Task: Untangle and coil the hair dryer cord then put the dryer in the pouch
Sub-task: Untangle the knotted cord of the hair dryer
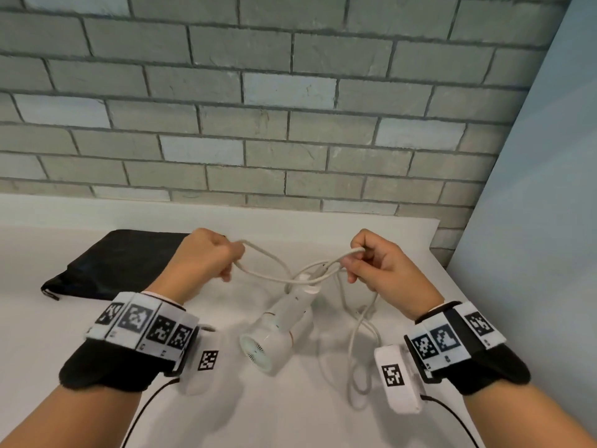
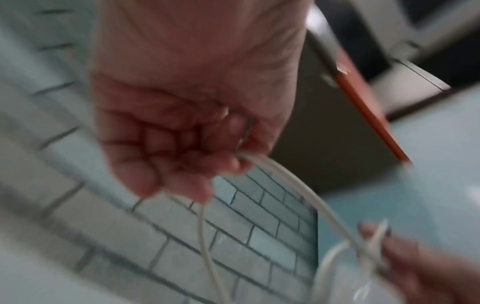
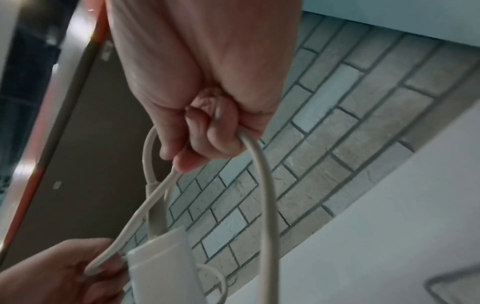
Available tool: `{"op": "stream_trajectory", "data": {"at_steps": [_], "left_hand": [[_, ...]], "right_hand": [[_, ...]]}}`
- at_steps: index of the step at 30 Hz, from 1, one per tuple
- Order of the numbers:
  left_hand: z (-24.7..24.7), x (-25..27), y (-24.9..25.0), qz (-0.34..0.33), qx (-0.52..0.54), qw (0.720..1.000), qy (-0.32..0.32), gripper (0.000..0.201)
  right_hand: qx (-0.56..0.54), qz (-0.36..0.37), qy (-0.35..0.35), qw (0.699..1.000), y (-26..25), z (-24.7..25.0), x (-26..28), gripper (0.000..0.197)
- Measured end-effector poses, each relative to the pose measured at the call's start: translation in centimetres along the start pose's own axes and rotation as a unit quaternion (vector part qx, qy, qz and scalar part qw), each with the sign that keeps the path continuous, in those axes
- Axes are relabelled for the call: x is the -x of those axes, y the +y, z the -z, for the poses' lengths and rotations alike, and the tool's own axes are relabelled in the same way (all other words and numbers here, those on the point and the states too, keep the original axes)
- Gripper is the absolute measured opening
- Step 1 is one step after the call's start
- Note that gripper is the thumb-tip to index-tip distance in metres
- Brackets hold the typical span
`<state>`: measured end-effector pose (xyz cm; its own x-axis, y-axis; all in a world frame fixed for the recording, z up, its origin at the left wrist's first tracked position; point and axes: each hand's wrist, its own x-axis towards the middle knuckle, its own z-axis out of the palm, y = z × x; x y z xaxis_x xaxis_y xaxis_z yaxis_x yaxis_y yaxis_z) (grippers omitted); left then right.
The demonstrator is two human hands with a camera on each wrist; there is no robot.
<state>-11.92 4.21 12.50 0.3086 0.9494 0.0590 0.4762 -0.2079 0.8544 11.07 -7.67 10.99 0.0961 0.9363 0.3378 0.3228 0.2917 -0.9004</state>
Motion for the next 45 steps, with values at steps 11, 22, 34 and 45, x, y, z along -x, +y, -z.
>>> {"op": "stream_trajectory", "data": {"at_steps": [11,22,34,45], "left_hand": [[-4.6,2.0,3.4,-0.213,0.002,0.952,-0.221,0.025],[3.5,-2.9,1.6,-0.122,0.692,0.709,0.064,0.038],[-6.5,3.1,3.7,-0.271,-0.077,0.937,-0.206,0.022],[-1.7,0.6,5.7,-0.126,0.347,0.913,-0.176,0.038]], "right_hand": [[0.020,0.027,-0.019,0.999,-0.8,-0.9,-0.7,0.030],[-0.015,-0.072,-0.067,0.995,3.2,0.8,1.8,0.029],[0.043,0.042,-0.033,0.998,0.0,-0.9,-0.4,0.032],[0.005,-0.024,-0.069,0.997,1.0,-0.3,0.3,0.035]]}}
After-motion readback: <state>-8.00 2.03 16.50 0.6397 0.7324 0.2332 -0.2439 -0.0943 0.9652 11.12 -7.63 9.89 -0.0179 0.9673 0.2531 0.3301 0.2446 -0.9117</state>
